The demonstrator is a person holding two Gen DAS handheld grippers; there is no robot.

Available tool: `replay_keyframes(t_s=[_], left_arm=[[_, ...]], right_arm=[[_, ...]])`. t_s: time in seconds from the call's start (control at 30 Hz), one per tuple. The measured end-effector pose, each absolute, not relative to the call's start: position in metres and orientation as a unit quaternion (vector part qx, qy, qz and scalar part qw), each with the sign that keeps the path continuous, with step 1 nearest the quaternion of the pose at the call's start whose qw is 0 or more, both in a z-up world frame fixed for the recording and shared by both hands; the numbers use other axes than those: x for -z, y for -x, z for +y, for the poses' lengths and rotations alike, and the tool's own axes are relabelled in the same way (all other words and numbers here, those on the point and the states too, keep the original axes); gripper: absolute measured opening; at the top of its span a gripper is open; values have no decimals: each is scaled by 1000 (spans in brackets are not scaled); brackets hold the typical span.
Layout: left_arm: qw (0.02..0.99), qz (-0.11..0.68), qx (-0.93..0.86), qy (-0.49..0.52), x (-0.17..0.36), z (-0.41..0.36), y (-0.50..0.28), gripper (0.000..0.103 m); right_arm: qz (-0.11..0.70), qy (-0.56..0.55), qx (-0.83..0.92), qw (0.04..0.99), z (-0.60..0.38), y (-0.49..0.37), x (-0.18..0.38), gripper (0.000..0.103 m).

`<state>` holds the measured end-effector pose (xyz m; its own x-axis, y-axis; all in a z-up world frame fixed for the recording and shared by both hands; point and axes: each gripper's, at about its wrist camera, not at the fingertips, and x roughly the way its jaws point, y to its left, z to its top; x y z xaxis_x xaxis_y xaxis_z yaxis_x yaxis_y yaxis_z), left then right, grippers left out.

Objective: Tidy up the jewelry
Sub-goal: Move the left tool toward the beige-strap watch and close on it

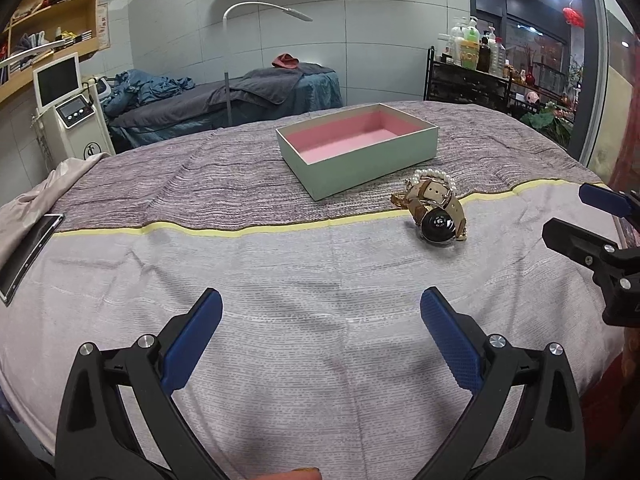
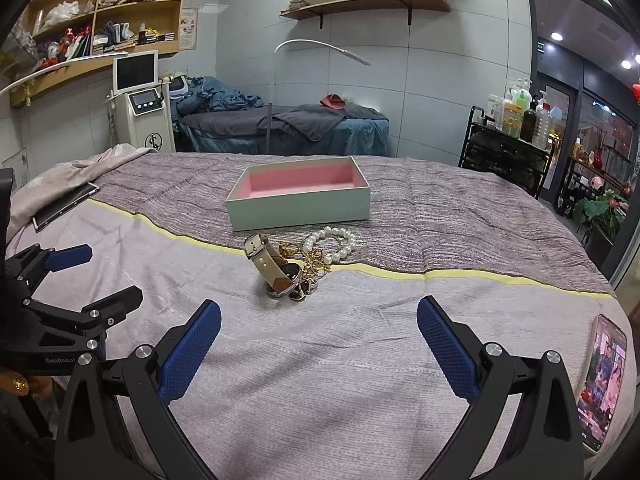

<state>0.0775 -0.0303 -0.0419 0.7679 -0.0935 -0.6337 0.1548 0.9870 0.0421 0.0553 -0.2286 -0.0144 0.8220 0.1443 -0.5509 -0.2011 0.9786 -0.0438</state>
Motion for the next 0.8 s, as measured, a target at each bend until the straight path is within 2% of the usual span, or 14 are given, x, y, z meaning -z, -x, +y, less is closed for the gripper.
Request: replay_keyframes(t_s=[0.2,0.47,0.67,0.73,0.8], left_arm=[[926,365,96,-33,51,-40,-102,98],[891,405,199,39,47,-61,-138,98],[879,405,239,79,42,-74,-156,98],[878,404,245,83,42,-79,-163,97],[874,407,252,88,42,-83,-168,87]], right_arm=[[317,53,-85,943,-238,-88,21,96],[342,42,-58,937,-253,-125,28,96],[353,34,-44,934,-263,-134,34,96],[355,34,-38,934,-267,-133,35,96],[357,29,-33,933,-271,-134,36,96]])
